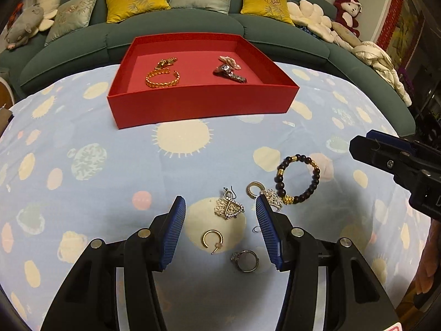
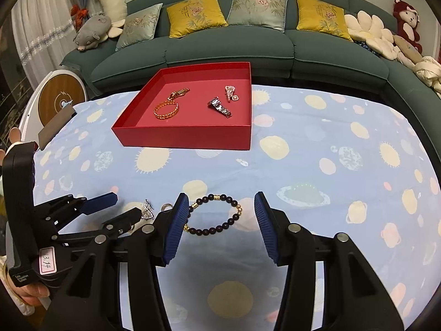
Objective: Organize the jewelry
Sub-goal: 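Move both tools back toward the earrings and bead bracelet, then grasp a silver earring with the left tool while the right tool grasps a triangle earring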
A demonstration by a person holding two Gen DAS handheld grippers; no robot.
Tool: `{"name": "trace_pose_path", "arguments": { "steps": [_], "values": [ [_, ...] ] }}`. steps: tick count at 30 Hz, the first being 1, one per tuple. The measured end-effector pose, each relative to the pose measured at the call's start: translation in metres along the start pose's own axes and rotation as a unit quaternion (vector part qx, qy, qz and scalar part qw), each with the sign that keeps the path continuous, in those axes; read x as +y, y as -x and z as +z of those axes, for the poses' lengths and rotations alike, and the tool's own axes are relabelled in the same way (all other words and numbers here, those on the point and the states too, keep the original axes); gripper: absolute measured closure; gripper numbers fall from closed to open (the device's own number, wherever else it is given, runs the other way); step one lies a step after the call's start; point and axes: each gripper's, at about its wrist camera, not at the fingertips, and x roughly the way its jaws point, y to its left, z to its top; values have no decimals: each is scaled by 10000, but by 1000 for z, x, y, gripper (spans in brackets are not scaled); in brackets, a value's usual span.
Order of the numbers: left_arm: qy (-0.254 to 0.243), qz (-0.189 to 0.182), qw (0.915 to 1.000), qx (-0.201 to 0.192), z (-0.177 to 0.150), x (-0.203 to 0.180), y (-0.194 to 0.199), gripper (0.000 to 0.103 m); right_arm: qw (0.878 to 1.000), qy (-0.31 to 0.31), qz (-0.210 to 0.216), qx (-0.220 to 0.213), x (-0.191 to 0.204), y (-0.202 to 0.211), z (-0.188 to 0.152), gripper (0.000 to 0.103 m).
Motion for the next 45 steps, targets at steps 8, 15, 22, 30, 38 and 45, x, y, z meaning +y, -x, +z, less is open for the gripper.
{"name": "trace_pose_path", "arguments": {
  "steps": [8, 15, 22, 30, 38, 45],
  "values": [
    [-220, -84, 9996, 167, -4, -7, -19, 73, 10000, 41, 42, 52, 1, -2, -1, 55],
    [-471, -160, 9988, 44, -3, -15, -19, 95, 9996, 149, 132, 177, 7, -6, -7, 55],
    [-252, -231, 9992, -184, 6, 4, 14, 101, 9972, 370, 449, 461, 20, -16, -23, 58],
    [38, -175, 9987, -481, 11, 31, 45, 101, 9919, 492, 864, 792, 42, -41, -40, 65],
    [84, -116, 9989, -452, 9, 39, 46, 101, 9906, 607, 907, 827, 59, -59, -44, 64],
    [111, -121, 9988, -467, 8, 44, 49, 101, 9934, 761, 574, 636, 59, -67, -39, 67]
  ]
}}
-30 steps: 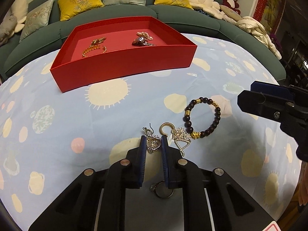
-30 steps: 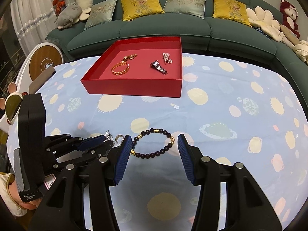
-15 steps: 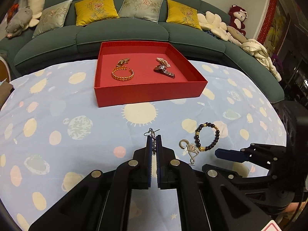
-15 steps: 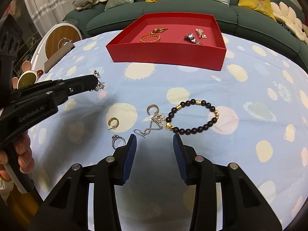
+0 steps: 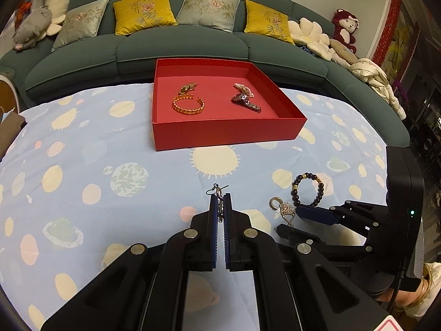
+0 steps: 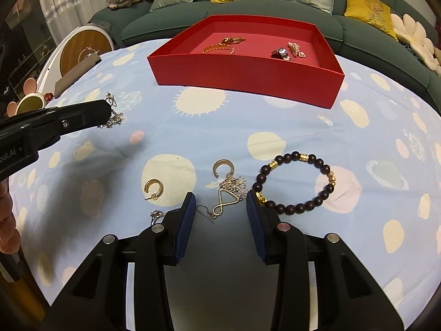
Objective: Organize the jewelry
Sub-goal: 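Grasp a silver earring with the left tool while the right tool grasps a triangle earring, then carry both earrings over the red box and lower them inside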
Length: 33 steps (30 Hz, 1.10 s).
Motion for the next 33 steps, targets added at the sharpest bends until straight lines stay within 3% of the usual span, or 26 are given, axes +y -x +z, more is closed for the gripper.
{"name": "trace_pose_path", "arguments": {
  "steps": [5, 9, 20, 33],
  "values": [
    [3, -12, 10000, 10, 0, 1, 0, 101, 9998, 152, -140, -77, 3, -3, 1, 66],
    [-22, -46, 10000, 4, 0, -1, 0, 101, 9998, 109, -153, -116, 0, -3, 2, 85],
    [-6, -58, 10000, -26, 1, -1, 1, 101, 9998, -79, -88, -181, -11, 8, 1, 85],
    [-45, -107, 9997, -198, 16, -9, 11, 101, 9966, -306, 134, -759, -20, 59, 28, 85]
  ]
}}
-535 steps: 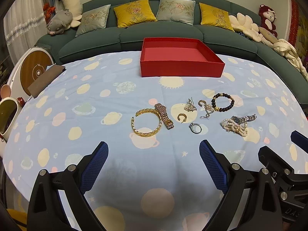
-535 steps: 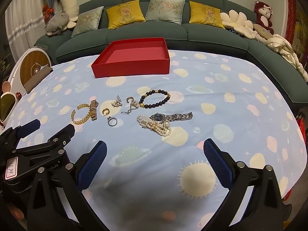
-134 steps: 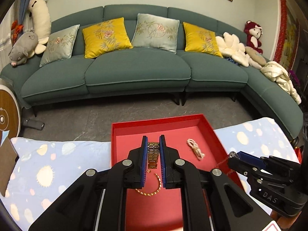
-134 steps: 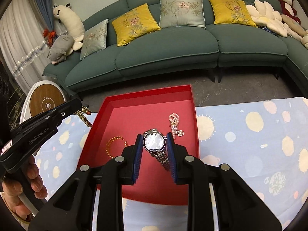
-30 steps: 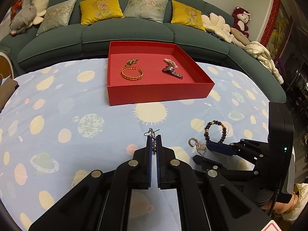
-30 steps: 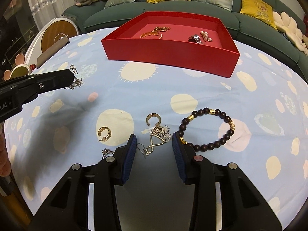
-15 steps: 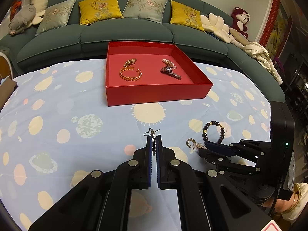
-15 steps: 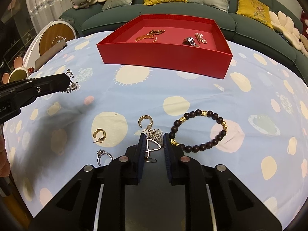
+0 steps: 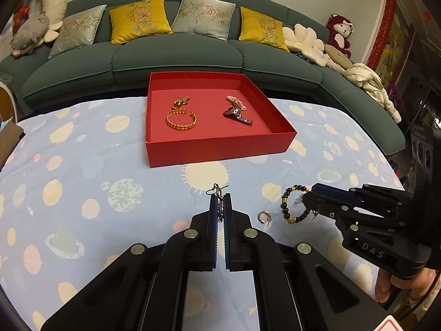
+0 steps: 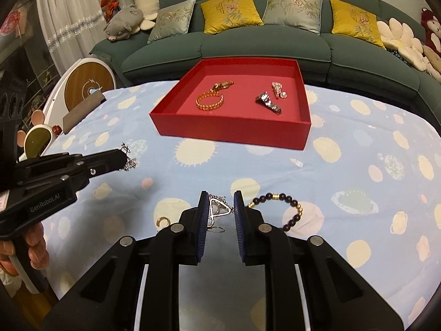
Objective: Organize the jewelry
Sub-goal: 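Carry both earrings over the red box and lower them inside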
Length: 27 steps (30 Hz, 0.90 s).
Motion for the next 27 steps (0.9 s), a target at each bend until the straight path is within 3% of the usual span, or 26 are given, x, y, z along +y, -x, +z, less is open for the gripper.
{"name": "trace_pose_path", "arguments": {
  "steps": [6, 11, 19, 27],
  "values": [
    [-61, -9, 9994, -334, 42, -7, 15, 101, 9986, -50, 35, -517, -3, 25, 52, 85],
    [-243, 51, 9982, -548, 97, -13, 9, 101, 9968, -127, 51, -784, -18, 25, 106, 85],
    [4, 126, 9989, -447, 169, 3, -55, 101, 9970, -317, 61, -707, -38, -25, 165, 85],
    [77, 419, 9989, -187, 189, 24, -120, 101, 9979, -523, 102, -377, -54, -96, 191, 85]
  ]
}}
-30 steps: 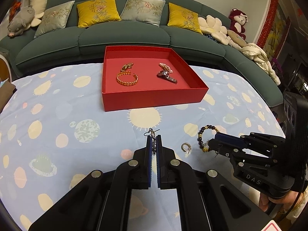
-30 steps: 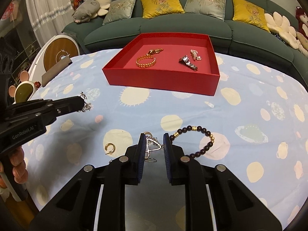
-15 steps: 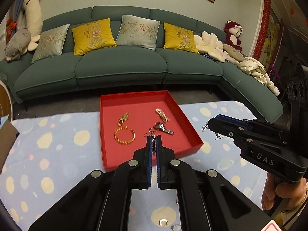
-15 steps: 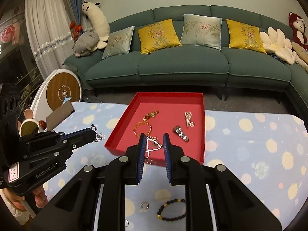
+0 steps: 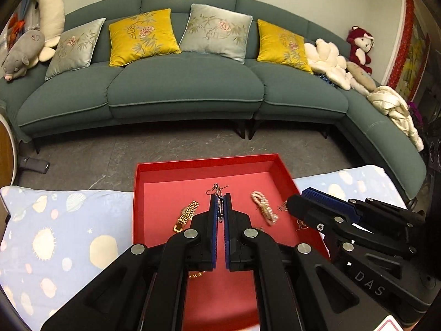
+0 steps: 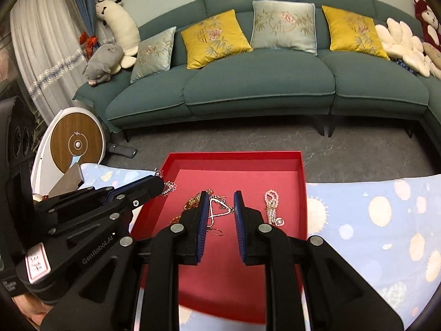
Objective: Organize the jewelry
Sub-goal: 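Carry both earrings over the red box and lower them inside, then open both tools and move them back over the remaining earrings and bracelet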
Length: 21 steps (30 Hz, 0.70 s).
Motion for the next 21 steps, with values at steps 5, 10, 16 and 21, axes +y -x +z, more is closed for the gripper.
{"name": "trace_pose_path", "arguments": {
  "steps": [5, 10, 16, 21],
  "values": [
    [7, 173, 9996, 240, -1, 14, -37, 101, 9997, -92, -27, 235, -4, -40, 2, 85],
    [159, 230, 9989, 370, -3, 27, -56, 100, 9991, -115, -40, 415, -6, -64, 2, 85],
    [226, 230, 9986, 422, -6, 34, -66, 93, 9987, -132, -5, 493, -7, -76, 1, 84],
    [261, 311, 9988, 269, -7, 36, -57, 75, 9989, -240, -28, 408, -12, -71, 0, 83]
  ]
}}
